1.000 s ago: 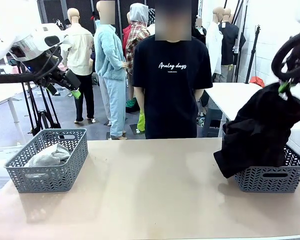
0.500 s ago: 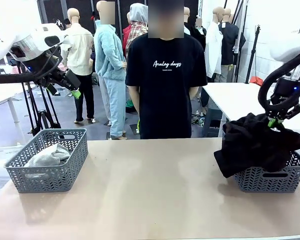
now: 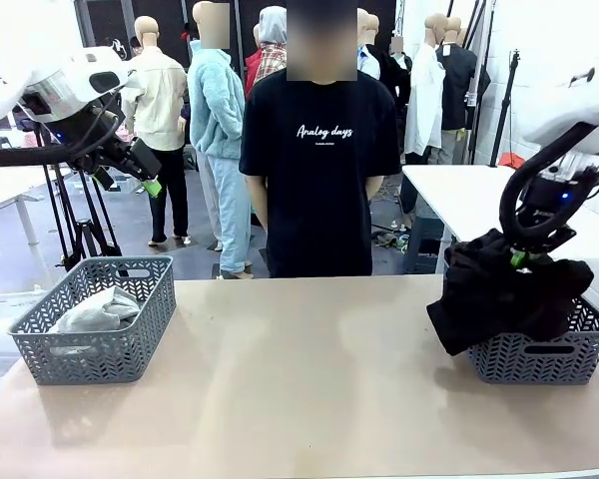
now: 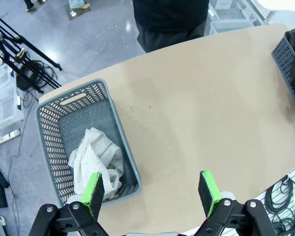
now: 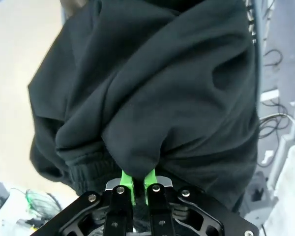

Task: Sort the tops and bottoms.
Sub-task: Sort the clothes according to human instructions.

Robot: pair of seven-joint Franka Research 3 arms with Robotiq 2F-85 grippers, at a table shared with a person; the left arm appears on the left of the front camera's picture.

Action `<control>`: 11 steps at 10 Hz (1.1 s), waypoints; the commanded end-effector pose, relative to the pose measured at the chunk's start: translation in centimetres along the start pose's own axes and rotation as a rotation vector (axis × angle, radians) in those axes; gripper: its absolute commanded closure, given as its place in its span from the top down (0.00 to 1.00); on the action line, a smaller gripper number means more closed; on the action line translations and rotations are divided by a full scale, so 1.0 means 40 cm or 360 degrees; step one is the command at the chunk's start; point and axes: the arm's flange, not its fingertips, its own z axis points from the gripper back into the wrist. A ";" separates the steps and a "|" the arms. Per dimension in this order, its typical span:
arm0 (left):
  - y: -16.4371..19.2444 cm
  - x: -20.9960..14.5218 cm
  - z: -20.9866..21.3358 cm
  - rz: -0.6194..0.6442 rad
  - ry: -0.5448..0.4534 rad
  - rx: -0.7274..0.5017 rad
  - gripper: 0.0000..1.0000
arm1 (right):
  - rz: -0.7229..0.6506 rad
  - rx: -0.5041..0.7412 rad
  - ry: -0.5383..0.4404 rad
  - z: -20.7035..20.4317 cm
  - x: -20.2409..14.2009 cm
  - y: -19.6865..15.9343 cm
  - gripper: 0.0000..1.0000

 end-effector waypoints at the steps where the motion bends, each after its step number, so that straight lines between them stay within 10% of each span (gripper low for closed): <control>1: 0.002 0.000 0.002 0.0002 -0.0002 0.0001 1.00 | 0.0050 0.0031 0.0003 -0.031 0.001 0.011 0.00; 3: 0.002 0.000 0.002 0.0002 -0.0002 0.0001 1.00 | 0.0088 -0.0004 -0.0019 0.005 -0.009 0.018 0.00; 8: 0.002 0.000 0.002 0.0002 -0.0002 0.0001 1.00 | 0.0099 -0.0100 -0.0164 0.111 -0.054 0.054 0.97; 11: 0.002 0.000 0.002 0.0002 -0.0002 0.0001 1.00 | 0.0134 -0.0141 -0.0189 0.157 -0.078 0.067 1.00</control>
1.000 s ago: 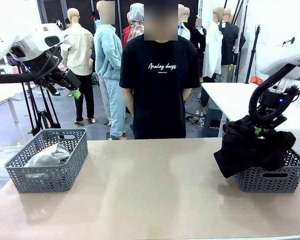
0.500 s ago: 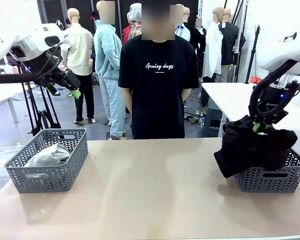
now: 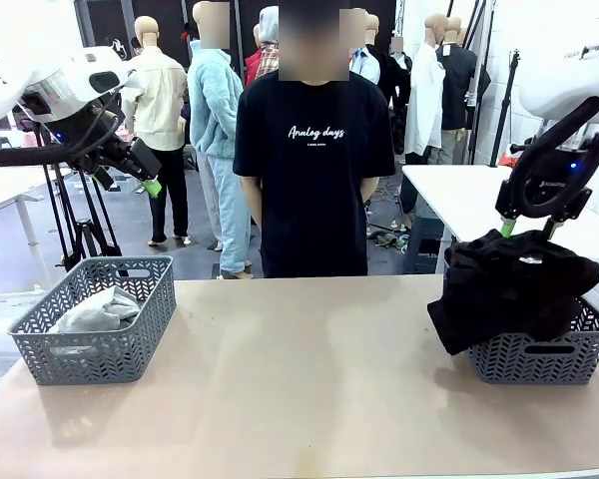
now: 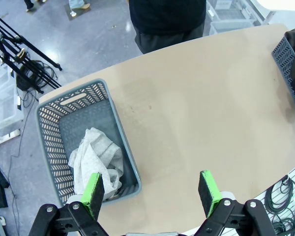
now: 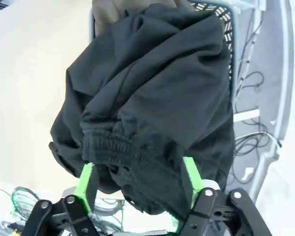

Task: Sort the tops and bottoms.
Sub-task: Sort the clothes according to human instructions.

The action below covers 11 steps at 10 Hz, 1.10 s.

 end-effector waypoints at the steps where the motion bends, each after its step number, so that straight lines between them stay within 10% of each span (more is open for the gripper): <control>1: 0.002 0.000 0.001 0.0002 -0.0002 0.0001 1.00 | -0.0006 -0.0030 0.0000 0.003 -0.017 0.016 1.00; 11: 0.002 0.000 0.001 0.0002 -0.0002 0.0001 1.00 | 0.0015 -0.0012 -0.0015 0.016 -0.006 0.008 1.00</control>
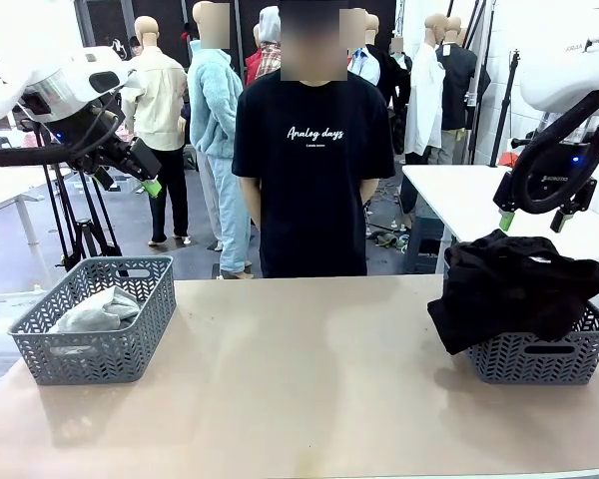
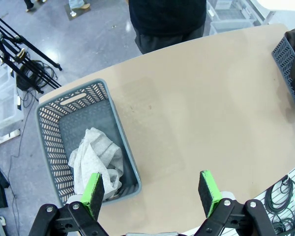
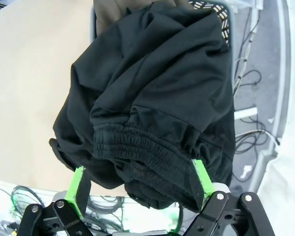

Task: Sort the tops and bottoms.
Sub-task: Sort the clothes according to human instructions.

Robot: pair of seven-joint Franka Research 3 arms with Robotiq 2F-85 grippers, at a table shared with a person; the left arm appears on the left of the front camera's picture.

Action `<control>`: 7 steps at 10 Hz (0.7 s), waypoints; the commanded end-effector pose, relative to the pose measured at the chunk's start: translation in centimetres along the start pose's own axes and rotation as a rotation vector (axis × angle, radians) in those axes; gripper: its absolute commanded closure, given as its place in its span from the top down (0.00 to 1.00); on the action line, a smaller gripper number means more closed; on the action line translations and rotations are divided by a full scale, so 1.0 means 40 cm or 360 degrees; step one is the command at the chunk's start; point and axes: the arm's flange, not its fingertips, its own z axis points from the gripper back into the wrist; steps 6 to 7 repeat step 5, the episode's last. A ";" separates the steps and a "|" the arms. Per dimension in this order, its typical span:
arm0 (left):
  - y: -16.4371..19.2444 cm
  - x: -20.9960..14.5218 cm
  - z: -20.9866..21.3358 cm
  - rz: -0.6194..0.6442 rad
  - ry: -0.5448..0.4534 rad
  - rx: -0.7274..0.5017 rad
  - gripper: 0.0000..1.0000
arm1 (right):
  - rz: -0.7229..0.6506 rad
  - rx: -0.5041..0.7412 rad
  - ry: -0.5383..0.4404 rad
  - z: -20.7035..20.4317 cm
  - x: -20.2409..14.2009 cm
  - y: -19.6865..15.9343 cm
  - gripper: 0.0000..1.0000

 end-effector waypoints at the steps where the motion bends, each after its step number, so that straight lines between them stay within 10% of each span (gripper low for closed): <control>1: 0.002 0.000 0.001 0.0002 -0.0002 0.0001 1.00 | 0.0022 0.0002 -0.0023 0.001 0.004 -0.003 1.00; 7: 0.002 0.000 0.001 0.0002 -0.0002 0.0001 1.00 | 0.0022 0.0002 -0.0023 0.001 0.004 -0.003 1.00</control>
